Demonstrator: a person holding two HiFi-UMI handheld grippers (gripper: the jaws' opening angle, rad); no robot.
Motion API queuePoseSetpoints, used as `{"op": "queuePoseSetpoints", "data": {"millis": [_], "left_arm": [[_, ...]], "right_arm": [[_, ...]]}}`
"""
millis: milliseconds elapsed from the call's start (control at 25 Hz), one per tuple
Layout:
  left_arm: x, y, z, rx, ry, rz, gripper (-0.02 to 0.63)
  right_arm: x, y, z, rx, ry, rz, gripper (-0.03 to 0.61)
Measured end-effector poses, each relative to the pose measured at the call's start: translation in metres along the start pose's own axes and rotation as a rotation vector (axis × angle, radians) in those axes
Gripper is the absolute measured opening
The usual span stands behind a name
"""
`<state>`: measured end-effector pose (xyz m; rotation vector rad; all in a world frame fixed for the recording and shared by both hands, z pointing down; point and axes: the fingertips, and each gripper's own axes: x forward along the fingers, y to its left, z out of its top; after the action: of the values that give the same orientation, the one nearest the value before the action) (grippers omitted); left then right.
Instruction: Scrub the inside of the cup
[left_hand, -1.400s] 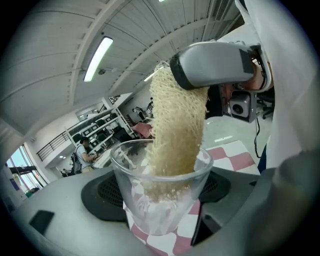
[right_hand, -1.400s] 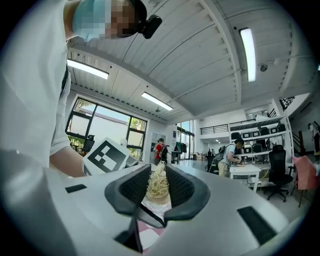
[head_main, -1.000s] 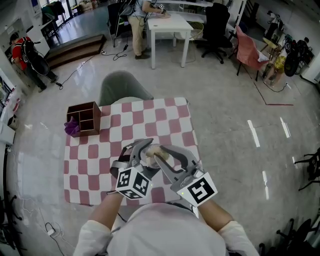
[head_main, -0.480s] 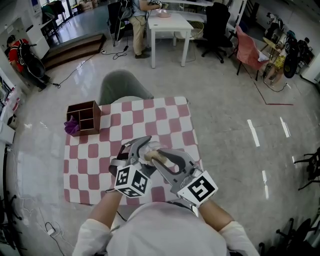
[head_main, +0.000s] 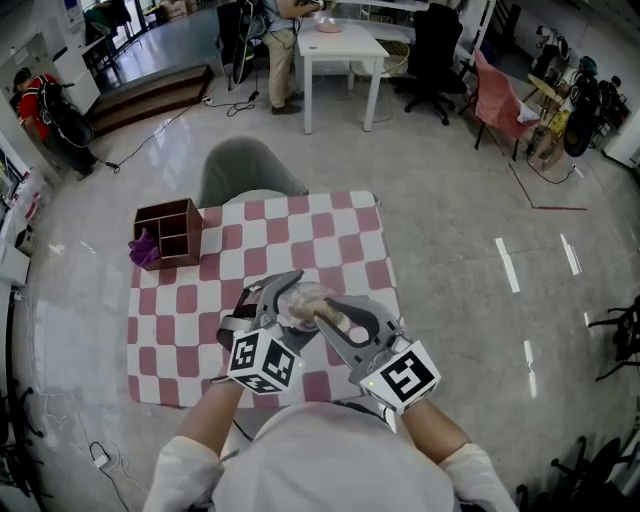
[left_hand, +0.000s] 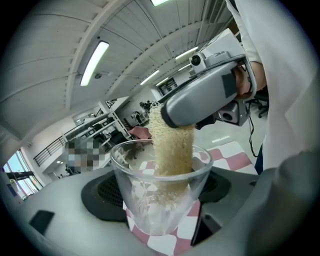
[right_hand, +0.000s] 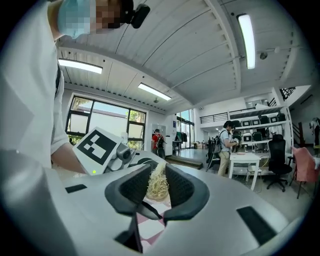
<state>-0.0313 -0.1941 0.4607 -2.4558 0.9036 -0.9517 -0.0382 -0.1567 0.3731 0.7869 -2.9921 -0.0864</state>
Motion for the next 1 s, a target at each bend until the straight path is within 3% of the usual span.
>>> {"op": "queuePoseSetpoints", "data": {"millis": [200,360,520,840,1000], "left_arm": [[0.002,-0.003,0.000,0.003,0.001,-0.008,0.383],[0.003,-0.015,0.006,0.007,-0.010,-0.028,0.383],[0.002,-0.016,0.008,0.008,-0.010,-0.026,0.383],[0.002,-0.004,0.003,0.009,0.005,0.001,0.383],[0.004,-0.011,0.005,0.008,0.004,-0.016,0.383]], "right_arm": [[0.004,0.007,0.009,0.079,-0.059,0.036,0.106],[0.004,-0.005,0.021,0.039,-0.094,-0.024,0.106],[-0.002,-0.013,0.014,0.003,-0.060,-0.062,0.106],[-0.008,0.001,-0.006,0.079,0.008,0.004,0.106],[-0.006,0.003,0.004,0.098,-0.029,0.022,0.106]]}}
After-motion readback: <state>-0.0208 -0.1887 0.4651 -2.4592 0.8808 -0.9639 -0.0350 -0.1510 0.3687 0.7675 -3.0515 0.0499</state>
